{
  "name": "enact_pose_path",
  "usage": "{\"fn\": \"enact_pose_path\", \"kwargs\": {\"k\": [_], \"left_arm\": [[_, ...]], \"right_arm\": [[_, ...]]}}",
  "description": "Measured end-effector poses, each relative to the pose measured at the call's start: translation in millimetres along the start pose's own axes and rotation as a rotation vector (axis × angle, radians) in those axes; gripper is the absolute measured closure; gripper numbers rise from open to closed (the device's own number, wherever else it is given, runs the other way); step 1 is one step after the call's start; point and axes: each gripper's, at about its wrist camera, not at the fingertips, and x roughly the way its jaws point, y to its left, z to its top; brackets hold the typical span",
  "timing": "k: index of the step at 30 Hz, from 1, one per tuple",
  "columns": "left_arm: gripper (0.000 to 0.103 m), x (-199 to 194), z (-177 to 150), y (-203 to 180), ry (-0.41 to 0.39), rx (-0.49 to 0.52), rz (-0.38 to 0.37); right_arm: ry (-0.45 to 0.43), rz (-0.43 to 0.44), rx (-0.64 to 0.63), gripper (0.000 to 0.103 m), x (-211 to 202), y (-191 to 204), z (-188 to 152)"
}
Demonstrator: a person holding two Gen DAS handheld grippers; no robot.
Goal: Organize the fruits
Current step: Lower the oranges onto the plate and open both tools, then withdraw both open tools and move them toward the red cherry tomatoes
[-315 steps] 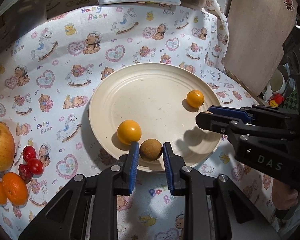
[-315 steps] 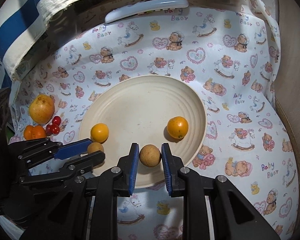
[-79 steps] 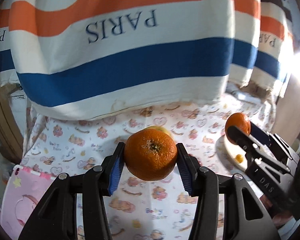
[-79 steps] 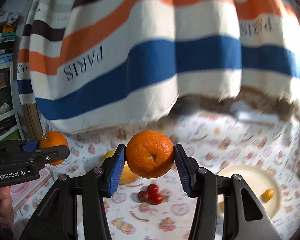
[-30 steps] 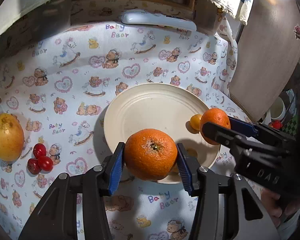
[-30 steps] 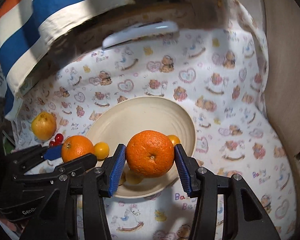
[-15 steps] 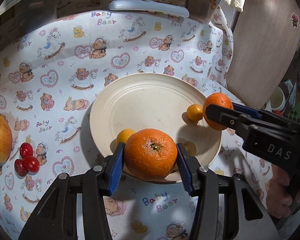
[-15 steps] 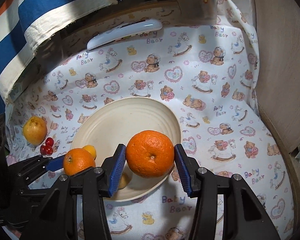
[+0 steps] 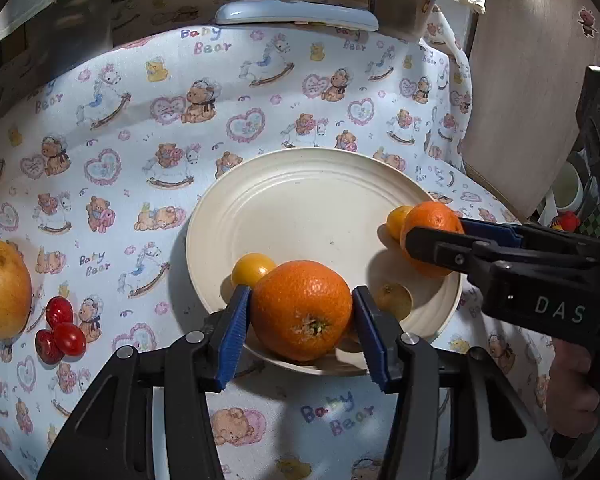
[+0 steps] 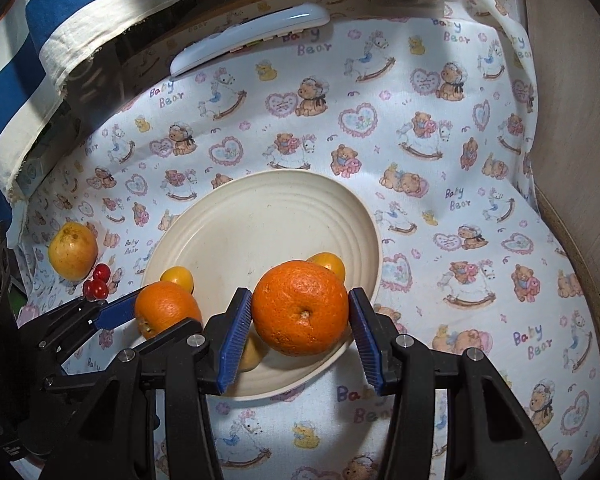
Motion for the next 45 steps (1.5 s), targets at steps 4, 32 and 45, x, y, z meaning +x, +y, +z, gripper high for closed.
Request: {"fn": "enact_pose_path", "kwargs": {"k": [4,32,45], "left_arm": [[0.049,0.1,1.5,1.7,-0.002,0.0,0.004],[0.028,-83.3,-1.9,58.9,-0.156,-0.096,0.09],[0.003,-170.8,-30.1,66.1,-0.453,-0.05,0.212]], "right_arm": [[-0.003,-0.01,-0.001,0.052,0.0,1.4,0.6],[-0.054,0.021,-0.011,0.046,-13.4,6.3,-1.3],[-0.422,-0.082,-0.079,0.028,-76.7,25.9,-8.7]]}}
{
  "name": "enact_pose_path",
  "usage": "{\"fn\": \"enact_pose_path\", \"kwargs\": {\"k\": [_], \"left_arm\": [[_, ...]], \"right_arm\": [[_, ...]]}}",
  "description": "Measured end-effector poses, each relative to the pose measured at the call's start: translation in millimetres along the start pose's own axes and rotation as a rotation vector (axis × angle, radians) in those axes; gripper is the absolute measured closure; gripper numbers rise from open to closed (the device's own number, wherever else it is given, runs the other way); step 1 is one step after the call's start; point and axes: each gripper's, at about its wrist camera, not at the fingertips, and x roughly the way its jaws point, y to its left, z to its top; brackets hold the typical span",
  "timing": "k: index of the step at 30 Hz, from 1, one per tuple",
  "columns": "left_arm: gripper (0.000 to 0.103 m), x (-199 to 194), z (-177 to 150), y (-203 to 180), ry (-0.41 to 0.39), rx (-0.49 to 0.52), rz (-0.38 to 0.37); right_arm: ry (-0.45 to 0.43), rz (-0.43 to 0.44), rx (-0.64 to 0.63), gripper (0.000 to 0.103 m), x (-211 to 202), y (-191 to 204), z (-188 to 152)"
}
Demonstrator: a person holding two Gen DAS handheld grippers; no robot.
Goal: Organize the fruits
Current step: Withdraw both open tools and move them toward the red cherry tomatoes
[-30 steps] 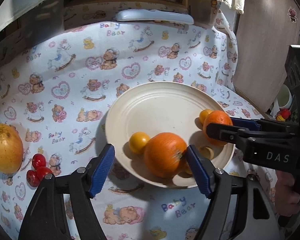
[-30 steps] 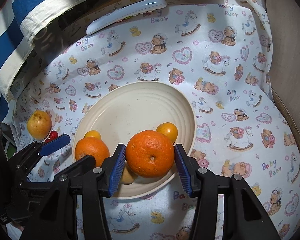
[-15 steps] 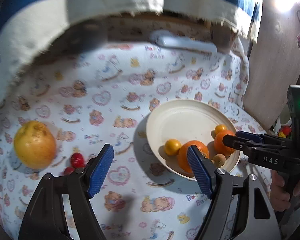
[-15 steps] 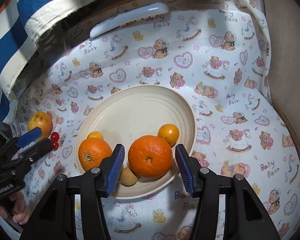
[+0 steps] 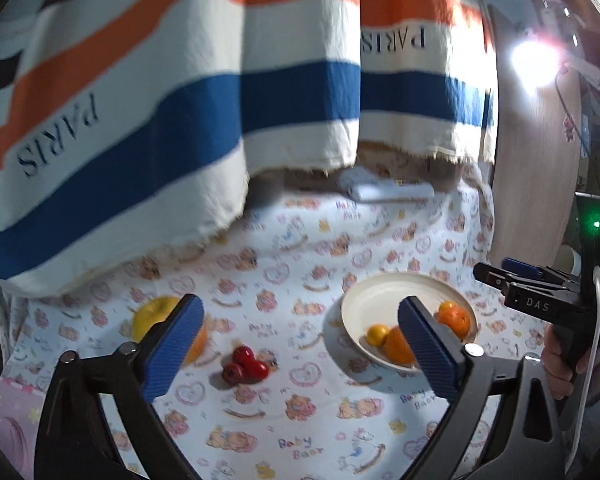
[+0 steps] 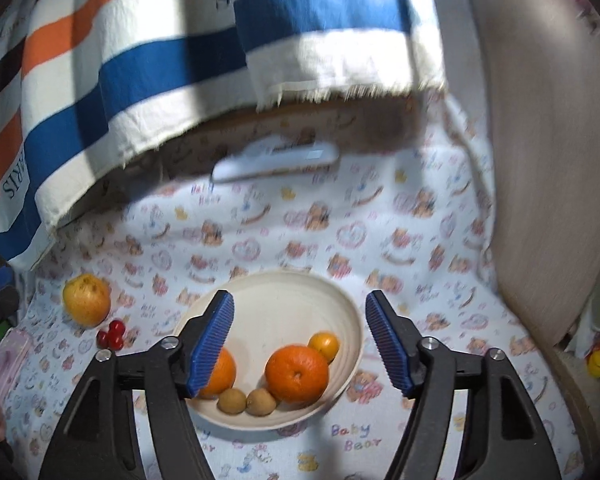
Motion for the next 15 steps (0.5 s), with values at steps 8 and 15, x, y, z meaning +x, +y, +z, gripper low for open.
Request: {"fn": "enact_pose_path", "kwargs": {"k": [8,15], "left_arm": [[0.001,-18.9,-4.0,24.3,-0.151,-0.035,0.037],[0.001,-15.3,-11.9,39.5,-0.148,-0.045,0.069]], "right_arm": [[-0.219,-0.032,-0.032,0.006,-33.9,7.2,2.5],[-0.271,-0.021,-0.057,0.0,-41.8,13.4,-1.5]]}}
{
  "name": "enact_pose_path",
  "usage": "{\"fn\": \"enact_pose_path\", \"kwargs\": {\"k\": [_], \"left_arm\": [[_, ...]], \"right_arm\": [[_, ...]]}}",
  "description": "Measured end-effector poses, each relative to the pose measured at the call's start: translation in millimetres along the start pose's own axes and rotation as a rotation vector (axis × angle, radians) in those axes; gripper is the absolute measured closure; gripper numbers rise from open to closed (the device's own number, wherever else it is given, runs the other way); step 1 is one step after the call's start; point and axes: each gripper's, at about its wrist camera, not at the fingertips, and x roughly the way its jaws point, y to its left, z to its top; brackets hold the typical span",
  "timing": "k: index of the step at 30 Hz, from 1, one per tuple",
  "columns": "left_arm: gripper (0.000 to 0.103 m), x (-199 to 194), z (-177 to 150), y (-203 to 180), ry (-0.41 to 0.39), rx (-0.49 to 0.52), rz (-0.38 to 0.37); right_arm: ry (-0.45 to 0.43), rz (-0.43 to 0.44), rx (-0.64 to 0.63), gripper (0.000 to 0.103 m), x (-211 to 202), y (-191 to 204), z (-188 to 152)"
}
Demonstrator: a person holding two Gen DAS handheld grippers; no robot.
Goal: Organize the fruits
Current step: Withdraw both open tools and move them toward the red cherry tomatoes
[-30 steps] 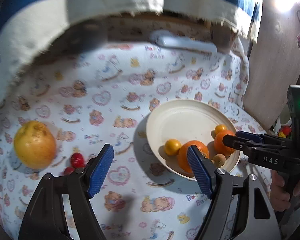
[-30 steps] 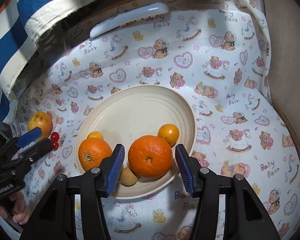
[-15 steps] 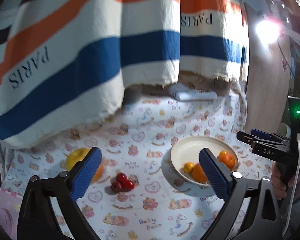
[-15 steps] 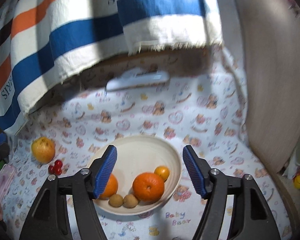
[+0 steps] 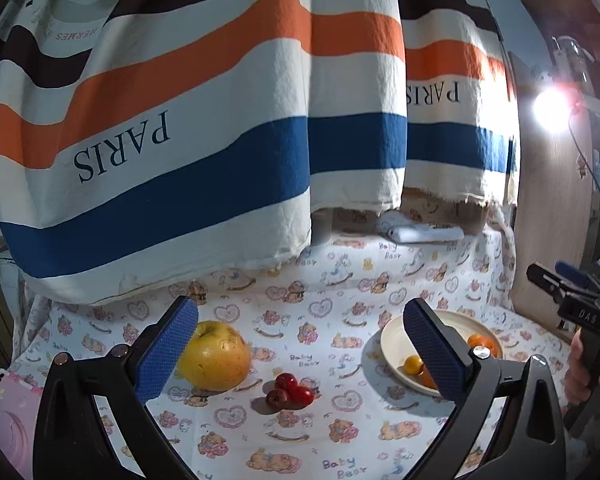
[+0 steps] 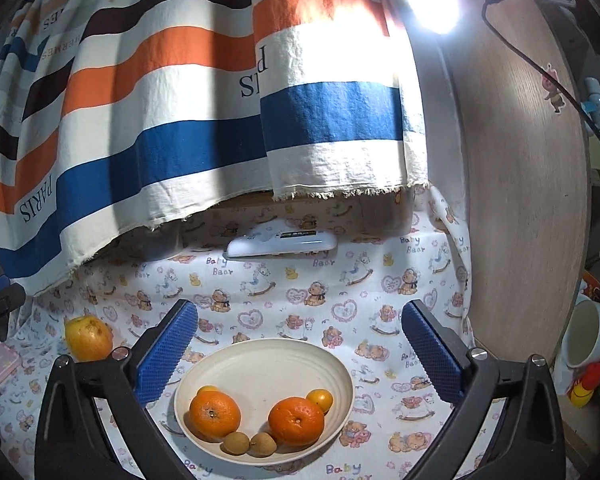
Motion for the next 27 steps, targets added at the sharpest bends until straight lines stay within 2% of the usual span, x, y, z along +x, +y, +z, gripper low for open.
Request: {"fn": "enact_pose_path", "kwargs": {"k": [7,11,15,21,24,27], "left_arm": [[0.001,1.2,-2.0,-2.7,0.025,0.041,0.031],[0.001,1.7,-1.7,-4.6,0.035,0.045,0.041],[0.001,-0.2,3.5,5.2,0.039,0.007,0.05],[0.001,-3.4,13.3,26.0,0.068,-0.043,0.068],[0.001,5.4,13.9,29.5,0.17,-0.023,0.109],[0.001,11.7,9.0,36.2,0.204,-0.032,0.153]], "right_arm": [[0.007,0.026,-0.001,0.0,1.7,8.2,-5.4],[0.004,0.083,-0.021,0.0,-5.8,21.1,-6.3],[-0.025,0.069,-0.082,0.0,-10.5,38.3,-8.5],[0.075,0.173,-0.168,0.0,-5.6,76.4,-2.6],[0.137,0.229,-0.138,0.0,0.8,94.4,2.4],[0.179,0.262,-0.097,0.0,11.7,112.9,4.5]]}}
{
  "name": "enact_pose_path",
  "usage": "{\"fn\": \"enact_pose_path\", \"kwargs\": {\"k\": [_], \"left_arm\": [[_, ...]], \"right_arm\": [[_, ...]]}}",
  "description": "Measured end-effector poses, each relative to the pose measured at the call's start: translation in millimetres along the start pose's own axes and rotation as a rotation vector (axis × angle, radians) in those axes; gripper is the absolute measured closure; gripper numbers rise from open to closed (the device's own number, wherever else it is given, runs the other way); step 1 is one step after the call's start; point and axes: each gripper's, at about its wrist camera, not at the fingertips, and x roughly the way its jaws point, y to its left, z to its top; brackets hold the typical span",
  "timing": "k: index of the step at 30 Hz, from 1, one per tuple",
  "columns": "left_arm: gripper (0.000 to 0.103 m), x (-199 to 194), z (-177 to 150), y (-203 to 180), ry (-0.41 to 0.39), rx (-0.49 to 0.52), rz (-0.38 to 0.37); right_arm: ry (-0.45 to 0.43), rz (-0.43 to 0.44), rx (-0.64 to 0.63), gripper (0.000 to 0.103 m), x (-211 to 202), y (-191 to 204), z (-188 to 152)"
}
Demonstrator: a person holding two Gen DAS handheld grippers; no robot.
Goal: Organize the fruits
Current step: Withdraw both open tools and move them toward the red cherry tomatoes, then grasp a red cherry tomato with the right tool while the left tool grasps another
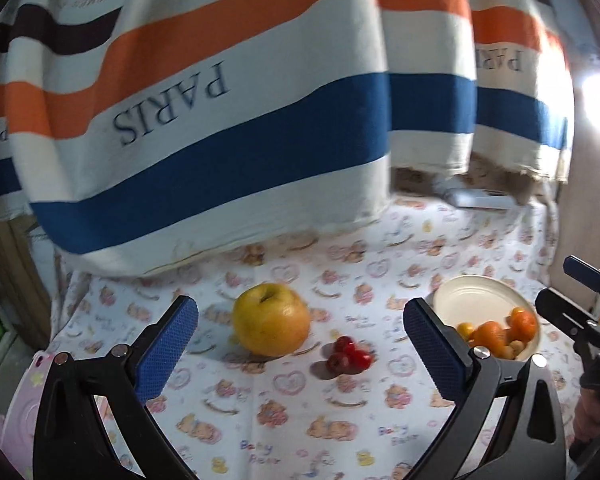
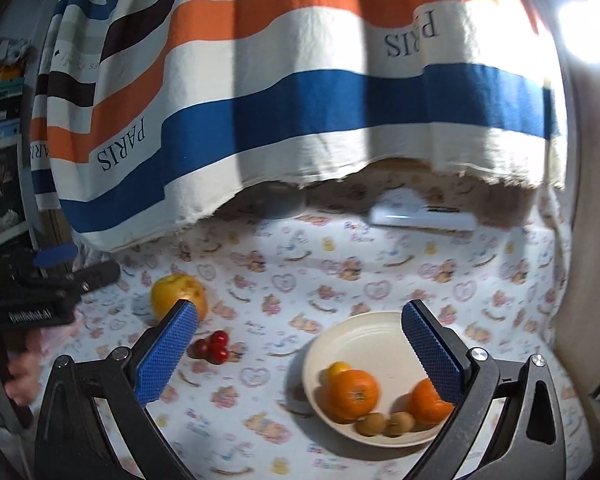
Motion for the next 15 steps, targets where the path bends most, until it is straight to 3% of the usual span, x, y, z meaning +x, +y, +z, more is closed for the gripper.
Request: {"fn": "enact_pose_path", "kwargs": {"k": [9,13,15], "left_arm": [[0.001,16.0,3.7,56.5,0.067,-0.193,-0.019],[0.001,22.9,3.3,72.0,0.088,-0.226,-0.028],[0.001,27.9,1.6,76.6,0.104,-0.232,-0.034]], "right_arm": [[0.179,0.081,0.021,0.0,61.3,49.4,-4.7],[0.278,0.083,0.006,0.001,93.0,70.8,-12.1],[0.307,0.087,0.015,0.008,106.5,75.1,-16.4]]}}
